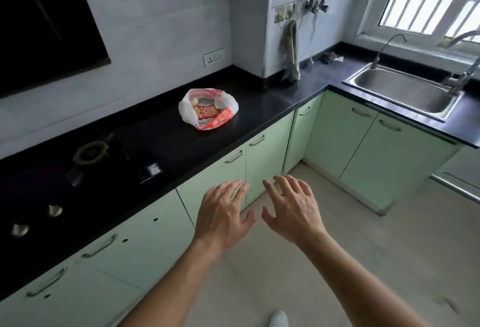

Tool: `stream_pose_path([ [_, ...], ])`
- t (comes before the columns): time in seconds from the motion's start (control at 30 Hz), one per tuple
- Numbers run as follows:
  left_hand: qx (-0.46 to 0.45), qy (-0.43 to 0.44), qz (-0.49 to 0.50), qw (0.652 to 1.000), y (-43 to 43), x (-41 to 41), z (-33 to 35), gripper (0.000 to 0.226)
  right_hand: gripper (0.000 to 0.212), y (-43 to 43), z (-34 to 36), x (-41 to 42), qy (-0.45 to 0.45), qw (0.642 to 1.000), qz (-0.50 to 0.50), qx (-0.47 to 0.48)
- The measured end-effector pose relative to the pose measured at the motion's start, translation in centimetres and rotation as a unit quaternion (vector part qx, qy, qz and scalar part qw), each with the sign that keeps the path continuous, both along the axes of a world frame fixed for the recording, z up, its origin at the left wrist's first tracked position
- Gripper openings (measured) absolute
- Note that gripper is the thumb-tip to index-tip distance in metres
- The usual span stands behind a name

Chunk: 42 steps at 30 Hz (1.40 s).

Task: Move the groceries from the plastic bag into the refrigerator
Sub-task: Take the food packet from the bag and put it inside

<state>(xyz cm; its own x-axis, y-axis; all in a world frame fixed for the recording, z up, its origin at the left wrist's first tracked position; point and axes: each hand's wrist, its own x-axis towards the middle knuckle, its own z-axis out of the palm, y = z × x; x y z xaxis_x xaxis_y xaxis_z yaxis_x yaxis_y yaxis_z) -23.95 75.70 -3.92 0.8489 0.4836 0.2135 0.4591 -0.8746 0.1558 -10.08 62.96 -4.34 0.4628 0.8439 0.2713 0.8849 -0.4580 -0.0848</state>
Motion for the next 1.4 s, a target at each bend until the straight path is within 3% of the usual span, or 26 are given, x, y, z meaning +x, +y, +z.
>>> stream_pose_path([
  [0.23,0.006,0.0,0.021,1.0,2.5,10.6,1.4,0.062,0.061,1.3,0.1,11.0,0.021,0.999,-0.024,-0.009],
  [0.6,-0.001,0.007,0.054,0.999,8.1,16.6,0.3,0.062,0.058,8.3,-0.6,17.7,0.038,0.999,0.012,-0.006],
  [1.4,-0.045,0.017,0.09,0.995,36.6,27.7,-2.2,0.065,0.056,38.6,-0.7,30.6,0.02,0.996,0.079,-0.031],
])
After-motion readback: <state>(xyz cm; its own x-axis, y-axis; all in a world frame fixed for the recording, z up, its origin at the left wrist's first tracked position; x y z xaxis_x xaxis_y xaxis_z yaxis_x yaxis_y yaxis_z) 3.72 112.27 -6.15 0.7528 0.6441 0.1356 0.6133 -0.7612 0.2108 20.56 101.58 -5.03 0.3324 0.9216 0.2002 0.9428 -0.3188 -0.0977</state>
